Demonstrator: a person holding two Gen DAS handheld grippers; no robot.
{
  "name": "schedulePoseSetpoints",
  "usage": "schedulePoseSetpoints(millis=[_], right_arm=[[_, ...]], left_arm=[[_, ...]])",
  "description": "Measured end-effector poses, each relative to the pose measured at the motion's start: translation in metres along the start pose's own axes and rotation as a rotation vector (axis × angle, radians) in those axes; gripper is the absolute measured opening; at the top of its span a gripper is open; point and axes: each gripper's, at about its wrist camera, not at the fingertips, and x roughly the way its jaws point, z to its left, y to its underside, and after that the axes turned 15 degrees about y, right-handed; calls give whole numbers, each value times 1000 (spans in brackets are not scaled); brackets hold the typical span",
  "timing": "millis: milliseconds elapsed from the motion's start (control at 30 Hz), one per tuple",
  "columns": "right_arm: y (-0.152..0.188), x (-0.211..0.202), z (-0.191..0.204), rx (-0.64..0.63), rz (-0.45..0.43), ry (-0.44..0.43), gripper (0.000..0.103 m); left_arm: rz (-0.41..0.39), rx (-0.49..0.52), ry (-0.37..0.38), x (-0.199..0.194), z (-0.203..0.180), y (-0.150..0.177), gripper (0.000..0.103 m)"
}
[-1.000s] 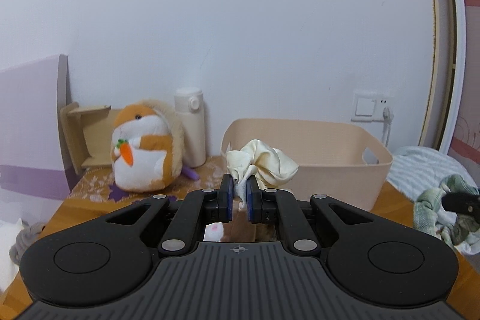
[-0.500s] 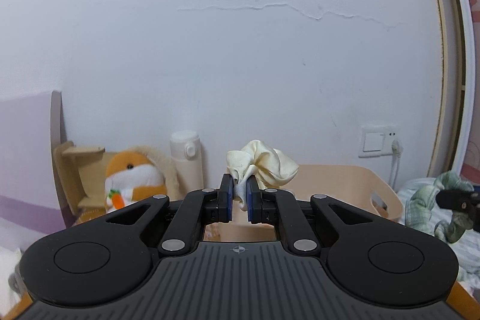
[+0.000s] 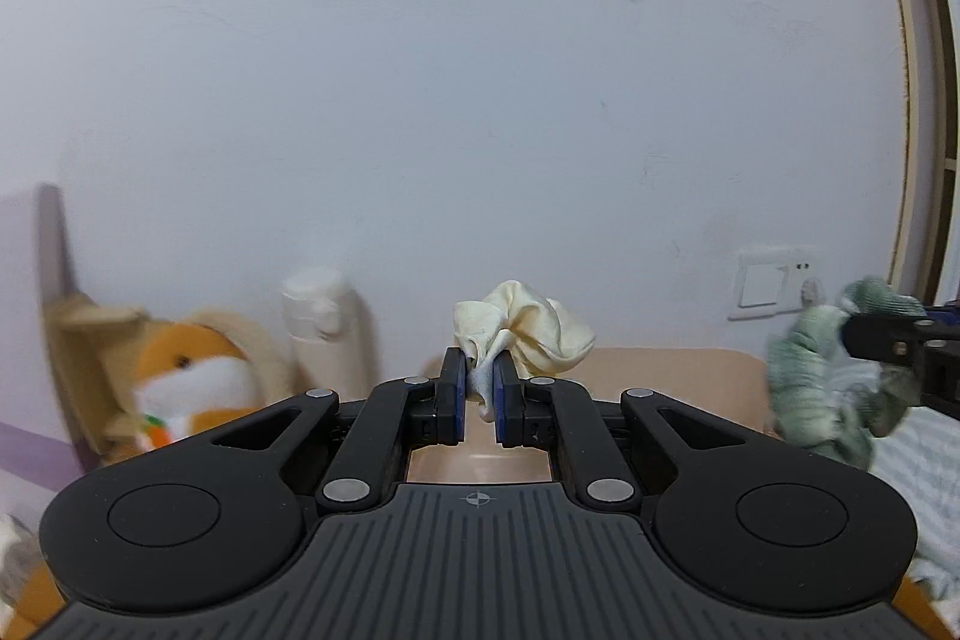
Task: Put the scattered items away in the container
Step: 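Lift both scrunchies over the basket and open both tools to release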
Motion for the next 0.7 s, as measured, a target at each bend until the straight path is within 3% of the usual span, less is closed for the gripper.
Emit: schedulePoseSetpoints(millis=[400, 700], right_arm=[[26, 82, 20, -27, 156, 25, 8], [47, 110, 26, -52, 245, 36, 9]], left_arm=[[188, -8, -10, 80, -4, 25, 8], [315, -9, 1, 109, -6, 46, 9]])
